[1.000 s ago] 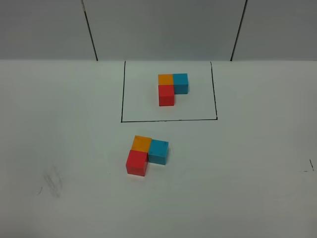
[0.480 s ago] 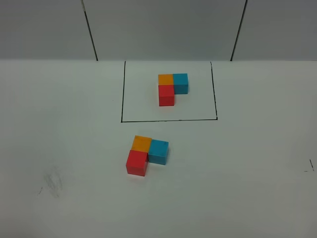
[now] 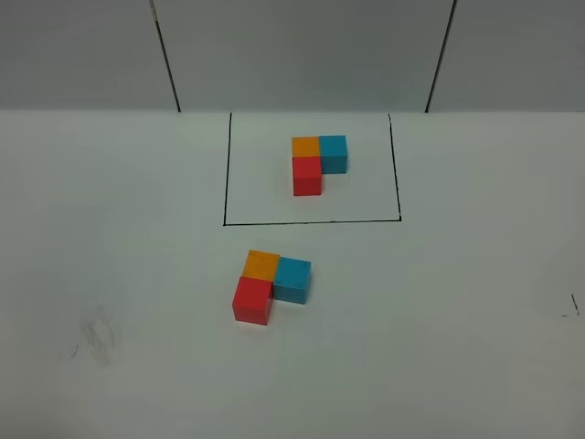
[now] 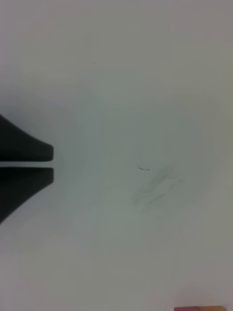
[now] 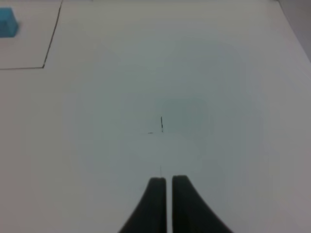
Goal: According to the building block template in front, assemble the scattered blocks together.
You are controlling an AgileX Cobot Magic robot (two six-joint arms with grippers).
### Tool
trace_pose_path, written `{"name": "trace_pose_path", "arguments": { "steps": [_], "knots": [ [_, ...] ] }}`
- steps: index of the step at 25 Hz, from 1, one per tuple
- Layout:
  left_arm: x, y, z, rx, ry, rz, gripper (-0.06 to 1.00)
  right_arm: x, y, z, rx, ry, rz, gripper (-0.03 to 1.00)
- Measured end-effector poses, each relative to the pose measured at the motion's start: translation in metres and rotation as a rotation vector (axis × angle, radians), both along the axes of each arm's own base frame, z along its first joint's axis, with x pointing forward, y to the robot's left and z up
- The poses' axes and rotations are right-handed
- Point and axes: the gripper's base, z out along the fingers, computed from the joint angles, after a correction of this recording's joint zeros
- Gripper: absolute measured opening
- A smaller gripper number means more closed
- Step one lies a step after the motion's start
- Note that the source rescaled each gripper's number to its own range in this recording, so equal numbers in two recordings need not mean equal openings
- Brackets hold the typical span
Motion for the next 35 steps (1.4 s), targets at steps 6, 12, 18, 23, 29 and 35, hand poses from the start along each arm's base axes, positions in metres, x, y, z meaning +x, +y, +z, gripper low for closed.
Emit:
{"name": "trace_pose_path", "arguments": {
  "steps": [6,12,18,23,29,35],
  "knots": [
    [0.0000,0.0000,0.0000,0.000,0.000,0.000,0.01,-0.0005,0.0000,0.0000,0.000,-0.003,0.000,0.00],
    [0.0000,0.0000,0.0000,0.000,0.000,0.000,0.01,-0.0005,0.0000,0.0000,0.000,-0.003,0.000,0.00],
    [0.0000,0.0000,0.0000,0.000,0.000,0.000,0.01,-0.0005,0.0000,0.0000,0.000,-0.003,0.000,0.00],
    [0.0000,0.0000,0.0000,0.000,0.000,0.000,0.01,-0.0005,0.0000,0.0000,0.000,-0.003,0.000,0.00],
    [0.0000,0.0000,0.0000,0.000,0.000,0.000,0.01,-0.0005,0.0000,0.0000,0.000,-0.003,0.000,0.00],
    [0.0000,0.0000,0.0000,0.000,0.000,0.000,0.01,-0.0005,0.0000,0.0000,0.000,-0.003,0.000,0.00]
  ]
}}
